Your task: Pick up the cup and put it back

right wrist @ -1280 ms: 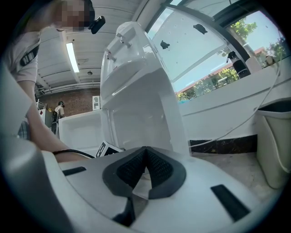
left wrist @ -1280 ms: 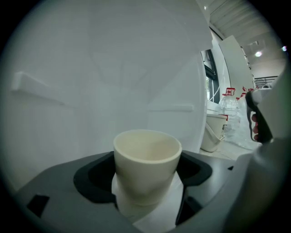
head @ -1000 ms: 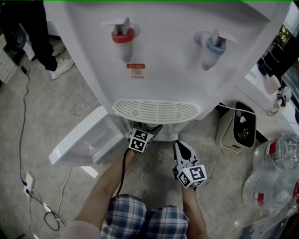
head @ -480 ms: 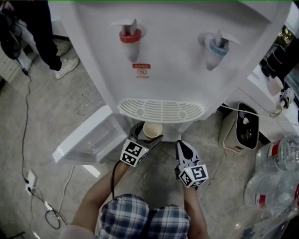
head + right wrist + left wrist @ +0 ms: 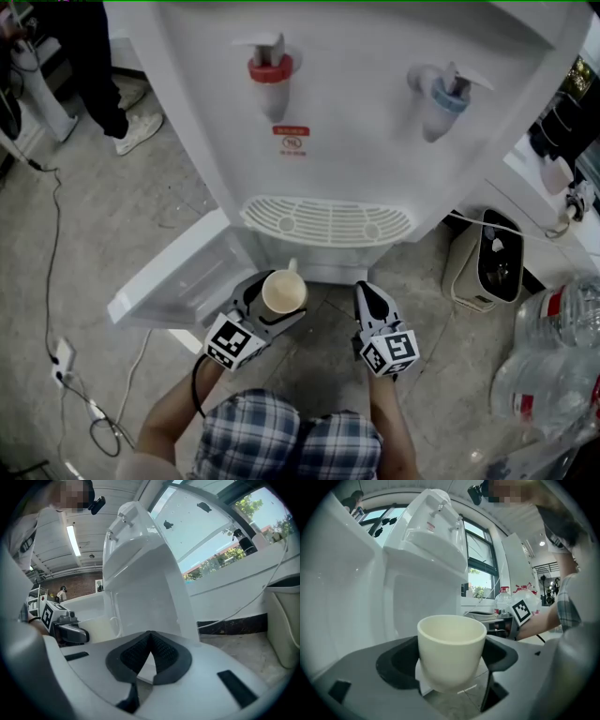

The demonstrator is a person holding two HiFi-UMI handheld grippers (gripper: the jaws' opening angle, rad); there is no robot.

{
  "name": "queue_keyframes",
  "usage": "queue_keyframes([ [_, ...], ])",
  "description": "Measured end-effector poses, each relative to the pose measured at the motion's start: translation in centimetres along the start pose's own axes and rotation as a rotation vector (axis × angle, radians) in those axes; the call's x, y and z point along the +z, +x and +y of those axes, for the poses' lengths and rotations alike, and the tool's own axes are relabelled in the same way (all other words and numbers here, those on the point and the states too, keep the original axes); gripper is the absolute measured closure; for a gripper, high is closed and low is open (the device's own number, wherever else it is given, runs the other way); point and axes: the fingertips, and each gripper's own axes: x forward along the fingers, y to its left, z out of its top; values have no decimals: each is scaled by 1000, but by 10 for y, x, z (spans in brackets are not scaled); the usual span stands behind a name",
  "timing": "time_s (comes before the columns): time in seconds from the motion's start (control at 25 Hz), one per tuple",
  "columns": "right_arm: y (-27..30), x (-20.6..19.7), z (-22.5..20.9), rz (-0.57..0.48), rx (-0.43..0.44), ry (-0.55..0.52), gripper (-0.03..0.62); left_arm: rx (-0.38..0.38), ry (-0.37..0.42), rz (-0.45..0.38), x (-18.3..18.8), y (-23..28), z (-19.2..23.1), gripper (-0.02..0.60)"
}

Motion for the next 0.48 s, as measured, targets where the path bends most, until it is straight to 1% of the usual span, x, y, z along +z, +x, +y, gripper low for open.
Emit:
queue_keyframes([
  [0.24,-1,0,0,2,1,-3,577,2,-6,-17,5,7,-4,152],
  [0.36,-2,0,-2,-3,-5,-2,577,33,-28,-33,6,22,6,152],
  [0.48,-2,0,-2,-5,-2,2,577,58,-33,-47,11,42,16,152],
])
